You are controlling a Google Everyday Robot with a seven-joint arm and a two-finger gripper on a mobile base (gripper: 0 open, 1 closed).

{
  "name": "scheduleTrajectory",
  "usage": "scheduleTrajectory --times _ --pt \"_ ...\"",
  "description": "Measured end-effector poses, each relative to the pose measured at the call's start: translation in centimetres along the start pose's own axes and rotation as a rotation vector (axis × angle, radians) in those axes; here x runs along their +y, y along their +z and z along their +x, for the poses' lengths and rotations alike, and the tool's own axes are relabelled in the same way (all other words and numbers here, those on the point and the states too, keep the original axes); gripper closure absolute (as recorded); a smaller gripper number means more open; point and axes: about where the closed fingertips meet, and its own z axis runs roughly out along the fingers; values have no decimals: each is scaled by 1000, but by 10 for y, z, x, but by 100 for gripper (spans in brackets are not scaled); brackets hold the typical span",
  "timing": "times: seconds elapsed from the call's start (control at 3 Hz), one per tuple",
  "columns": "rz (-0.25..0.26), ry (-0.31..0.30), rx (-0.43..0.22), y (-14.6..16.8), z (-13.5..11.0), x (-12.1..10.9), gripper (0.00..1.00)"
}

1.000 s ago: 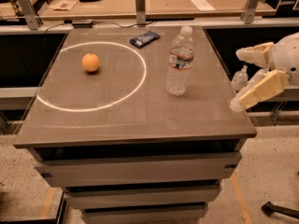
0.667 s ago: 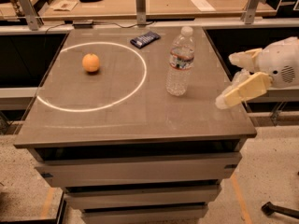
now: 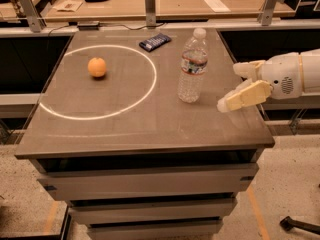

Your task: Move water bottle near orange

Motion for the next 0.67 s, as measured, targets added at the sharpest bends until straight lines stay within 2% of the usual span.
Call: scheduleTrajectory --times 0.33,0.67 --pt "-33 -59 -27 28 -16 -6 0" --pt "-33 -59 -27 28 -16 -6 0"
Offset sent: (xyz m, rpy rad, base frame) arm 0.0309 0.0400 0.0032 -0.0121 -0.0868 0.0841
